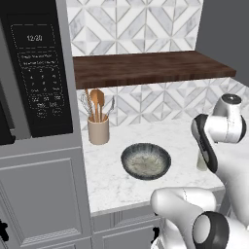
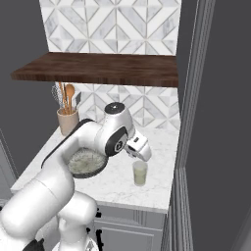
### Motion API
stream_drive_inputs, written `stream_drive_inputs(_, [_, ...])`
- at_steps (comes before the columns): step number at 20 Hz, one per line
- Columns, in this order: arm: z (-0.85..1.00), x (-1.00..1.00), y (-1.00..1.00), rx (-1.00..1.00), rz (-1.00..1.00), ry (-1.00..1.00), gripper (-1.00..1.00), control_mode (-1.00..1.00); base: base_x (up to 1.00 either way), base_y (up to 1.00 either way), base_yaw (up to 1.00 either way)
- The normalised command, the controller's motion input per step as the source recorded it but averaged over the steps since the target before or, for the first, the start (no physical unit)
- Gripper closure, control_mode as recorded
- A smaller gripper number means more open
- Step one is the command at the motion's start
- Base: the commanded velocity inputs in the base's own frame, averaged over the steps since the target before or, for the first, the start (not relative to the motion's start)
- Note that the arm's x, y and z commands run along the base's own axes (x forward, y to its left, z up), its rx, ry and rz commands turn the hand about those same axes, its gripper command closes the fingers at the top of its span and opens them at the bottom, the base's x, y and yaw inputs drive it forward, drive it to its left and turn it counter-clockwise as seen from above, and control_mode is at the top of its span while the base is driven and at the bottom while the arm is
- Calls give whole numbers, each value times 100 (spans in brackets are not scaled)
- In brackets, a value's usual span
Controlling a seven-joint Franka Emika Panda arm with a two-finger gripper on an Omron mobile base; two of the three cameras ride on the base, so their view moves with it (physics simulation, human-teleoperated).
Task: Grab a lemon wedge from the fridge and one ice cube from the ice bowl, and put them in the glass of lemonade.
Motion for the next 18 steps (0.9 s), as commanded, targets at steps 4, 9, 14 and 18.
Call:
stream_drive_inputs(4, [0, 31, 0, 0, -3, 9, 100, -100, 0, 0, 0])
stream_drive_inputs(9, [0, 10, -19, 0, 0, 4, 100, -100, 0, 0, 0])
stream_drive_inputs(14, [0, 14, -14, 0, 0, 2, 100, -100, 0, 0, 0])
stream_drive_inputs(18, [-6, 6, 0, 0, 0, 0, 100, -100, 0, 0, 0])
